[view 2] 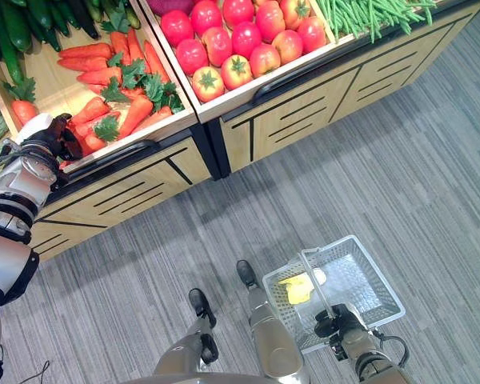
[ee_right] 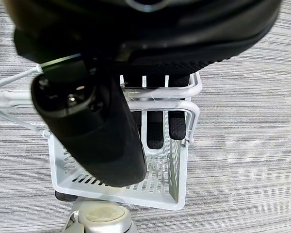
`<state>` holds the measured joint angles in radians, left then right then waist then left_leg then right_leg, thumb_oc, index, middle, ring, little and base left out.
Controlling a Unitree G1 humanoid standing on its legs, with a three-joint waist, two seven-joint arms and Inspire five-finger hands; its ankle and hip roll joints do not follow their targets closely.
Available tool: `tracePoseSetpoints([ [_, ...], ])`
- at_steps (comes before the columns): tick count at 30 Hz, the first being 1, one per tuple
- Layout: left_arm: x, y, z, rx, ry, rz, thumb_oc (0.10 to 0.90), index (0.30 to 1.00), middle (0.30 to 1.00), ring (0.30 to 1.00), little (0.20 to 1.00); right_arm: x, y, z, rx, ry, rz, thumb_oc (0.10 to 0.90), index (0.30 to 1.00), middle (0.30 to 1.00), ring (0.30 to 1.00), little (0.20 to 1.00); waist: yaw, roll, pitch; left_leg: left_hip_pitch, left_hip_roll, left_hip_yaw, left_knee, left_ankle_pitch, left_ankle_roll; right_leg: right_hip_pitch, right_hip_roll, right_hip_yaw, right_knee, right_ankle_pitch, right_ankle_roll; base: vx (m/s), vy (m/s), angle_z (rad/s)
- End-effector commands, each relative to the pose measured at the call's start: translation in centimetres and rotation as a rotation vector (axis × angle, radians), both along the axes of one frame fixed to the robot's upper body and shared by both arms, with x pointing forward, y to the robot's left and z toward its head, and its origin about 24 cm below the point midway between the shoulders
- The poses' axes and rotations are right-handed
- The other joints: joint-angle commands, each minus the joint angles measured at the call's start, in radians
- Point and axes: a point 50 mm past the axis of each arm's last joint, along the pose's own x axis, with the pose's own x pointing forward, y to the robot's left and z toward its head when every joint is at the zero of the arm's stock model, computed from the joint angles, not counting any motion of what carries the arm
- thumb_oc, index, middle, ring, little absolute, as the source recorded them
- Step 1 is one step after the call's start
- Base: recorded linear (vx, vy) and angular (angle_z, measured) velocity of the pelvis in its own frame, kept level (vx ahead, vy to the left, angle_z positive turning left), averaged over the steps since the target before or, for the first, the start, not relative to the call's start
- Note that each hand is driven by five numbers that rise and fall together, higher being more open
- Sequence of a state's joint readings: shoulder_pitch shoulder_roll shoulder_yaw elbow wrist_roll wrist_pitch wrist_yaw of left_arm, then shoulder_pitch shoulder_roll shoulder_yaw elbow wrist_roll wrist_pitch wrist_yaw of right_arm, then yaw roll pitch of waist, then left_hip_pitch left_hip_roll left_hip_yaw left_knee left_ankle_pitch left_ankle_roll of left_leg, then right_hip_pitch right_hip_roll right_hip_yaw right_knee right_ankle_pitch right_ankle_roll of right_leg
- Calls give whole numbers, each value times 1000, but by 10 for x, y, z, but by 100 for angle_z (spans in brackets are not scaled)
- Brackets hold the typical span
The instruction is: Get the vegetables into the basket
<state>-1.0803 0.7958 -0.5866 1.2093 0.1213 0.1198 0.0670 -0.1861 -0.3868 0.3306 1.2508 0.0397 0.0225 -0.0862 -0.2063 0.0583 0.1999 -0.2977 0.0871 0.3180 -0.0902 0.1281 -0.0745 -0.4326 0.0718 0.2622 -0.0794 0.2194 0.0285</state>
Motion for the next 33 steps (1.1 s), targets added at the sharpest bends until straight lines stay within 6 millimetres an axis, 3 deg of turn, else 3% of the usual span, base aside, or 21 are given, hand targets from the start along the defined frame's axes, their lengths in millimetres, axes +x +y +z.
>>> tracePoseSetpoints([
  [1,-5,16,35,91,-88,61,900,1000,1000,1000,1000,-37,-22,-5,-73,133,-8,400,300,300,300,300,-4,22,-24,29,-4,-85,3,-27,-23,14,-24,-107,16,-34,54,40,-7,0],
  [6,-2,9,90,174,-277,26,900,1000,1000,1000,1000,-41,-20,-7,-50,120,-12,400,300,300,300,300,4,25,-59,61,-5,-101,3,-34,-28,51,-35,-122,15,-46,54,51,-17,5],
  [10,-2,2,107,213,-339,-9,900,1000,1000,1000,1000,-47,-16,-10,-31,122,-18,400,300,300,300,300,4,27,-78,100,-11,-110,3,-45,-28,92,-44,-134,12,-57,57,51,-19,8],
  [15,-1,-1,107,240,-328,-35,900,1000,1000,1000,1000,-55,-19,-11,-35,150,-22,400,300,300,300,300,3,31,-90,121,-16,-116,3,-49,-26,116,-50,-137,9,-61,60,15,1,6],
  [22,-1,5,86,191,-267,-3,900,1000,1000,1000,1000,-59,-20,-12,-48,173,-26,400,300,300,300,300,-4,27,-99,94,-15,-113,3,-41,-20,92,-48,-137,7,-52,61,-36,-1,3],
  [33,1,7,69,111,-245,52,900,1000,1000,1000,1000,-47,-21,-9,-66,131,-38,400,300,300,300,300,-22,-1,-33,12,-7,-99,3,-14,-23,14,-32,-129,6,-24,61,-56,-13,-3],
])
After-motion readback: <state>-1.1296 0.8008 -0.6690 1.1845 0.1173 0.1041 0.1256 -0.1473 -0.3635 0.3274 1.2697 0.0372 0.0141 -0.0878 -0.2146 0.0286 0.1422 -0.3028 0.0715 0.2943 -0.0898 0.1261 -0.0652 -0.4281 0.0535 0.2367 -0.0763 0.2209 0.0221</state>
